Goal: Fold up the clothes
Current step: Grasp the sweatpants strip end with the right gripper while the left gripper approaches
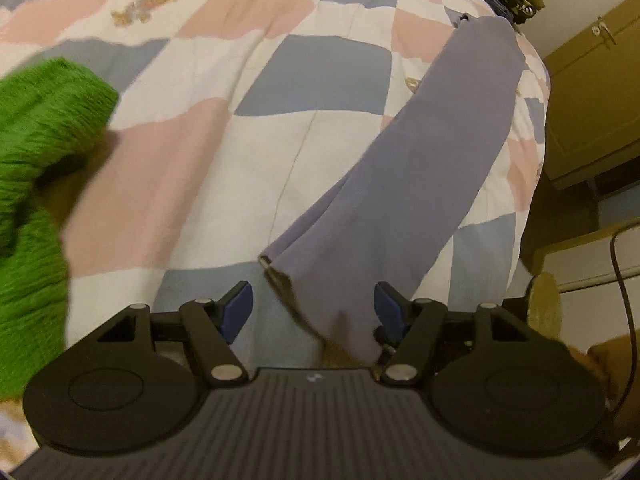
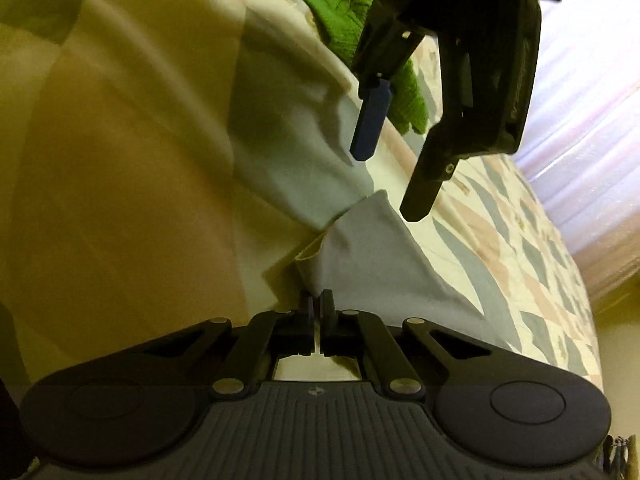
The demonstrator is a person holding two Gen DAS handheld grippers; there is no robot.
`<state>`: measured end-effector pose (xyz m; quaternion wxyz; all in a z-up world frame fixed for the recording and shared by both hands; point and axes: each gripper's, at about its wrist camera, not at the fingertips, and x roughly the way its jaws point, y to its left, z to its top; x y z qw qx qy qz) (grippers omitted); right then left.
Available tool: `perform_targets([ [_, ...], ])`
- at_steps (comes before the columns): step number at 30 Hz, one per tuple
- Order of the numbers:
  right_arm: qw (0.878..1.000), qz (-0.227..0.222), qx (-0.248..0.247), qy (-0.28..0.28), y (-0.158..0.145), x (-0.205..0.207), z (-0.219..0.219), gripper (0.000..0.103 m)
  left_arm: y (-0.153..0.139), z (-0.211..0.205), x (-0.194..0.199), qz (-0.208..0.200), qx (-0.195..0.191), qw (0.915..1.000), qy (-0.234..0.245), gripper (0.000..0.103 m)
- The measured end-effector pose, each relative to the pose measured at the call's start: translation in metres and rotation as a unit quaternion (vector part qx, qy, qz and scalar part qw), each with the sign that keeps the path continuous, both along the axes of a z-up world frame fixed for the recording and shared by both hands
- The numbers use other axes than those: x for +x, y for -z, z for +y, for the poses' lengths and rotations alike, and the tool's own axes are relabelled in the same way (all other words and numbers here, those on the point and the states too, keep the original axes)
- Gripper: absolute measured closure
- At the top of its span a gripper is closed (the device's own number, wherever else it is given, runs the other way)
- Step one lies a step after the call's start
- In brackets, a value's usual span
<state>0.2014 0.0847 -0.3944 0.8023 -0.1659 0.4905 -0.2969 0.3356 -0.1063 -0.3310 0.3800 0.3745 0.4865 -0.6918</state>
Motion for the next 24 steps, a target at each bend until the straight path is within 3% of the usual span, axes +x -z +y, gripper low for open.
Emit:
perform_targets([
  [1,1.0,-0.001,-0.005,0.001,-0.001,0.001,0.0,0.072,0.006,-0.004,-0.001,0.0,0.007,1.0,-0.004,0.04],
  [3,1.0,-0.01,-0.014,0.004,-0.005,0.0,0.002,0.052,0.018,-0.011,-0.002,0.0,0.016,0.9998,-0.007,0.04],
  [6,1.0,-0.013,-0.007,0.026,-0.006,-0.004,0.004,0.04,0.034,-0.019,-0.001,0.016,0.025,0.9995,-0.01,0.043],
  [8,0.999,-0.019,-0.003,0.046,-0.007,-0.006,0.006,0.038,0.04,-0.025,-0.001,0.032,0.029,0.9989,-0.017,0.058],
  [9,0.998,-0.025,-0.001,0.056,-0.008,-0.007,0.006,0.036,0.043,-0.028,0.0,0.038,0.032,0.9985,-0.021,0.086],
  [10,0.997,-0.032,-0.002,0.064,-0.01,-0.006,0.007,0.033,0.046,-0.032,0.002,0.046,0.043,0.9976,-0.028,0.095],
  [12,0.996,-0.049,-0.009,0.072,-0.014,-0.002,0.007,0.023,0.046,-0.035,0.007,0.065,0.055,0.9956,-0.039,0.096],
  [15,0.996,-0.06,-0.014,0.071,-0.012,0.013,0.007,0.019,0.041,-0.038,0.011,0.074,0.068,0.9936,-0.05,0.096],
  [19,0.994,-0.026,-0.057,0.091,0.009,0.044,0.006,0.016,0.033,-0.041,0.009,0.075,0.068,0.9935,-0.053,0.096],
  [24,0.99,0.003,-0.112,0.086,0.034,0.066,0.005,0.022,0.036,-0.043,0.013,0.075,0.083,0.9913,-0.069,0.096],
])
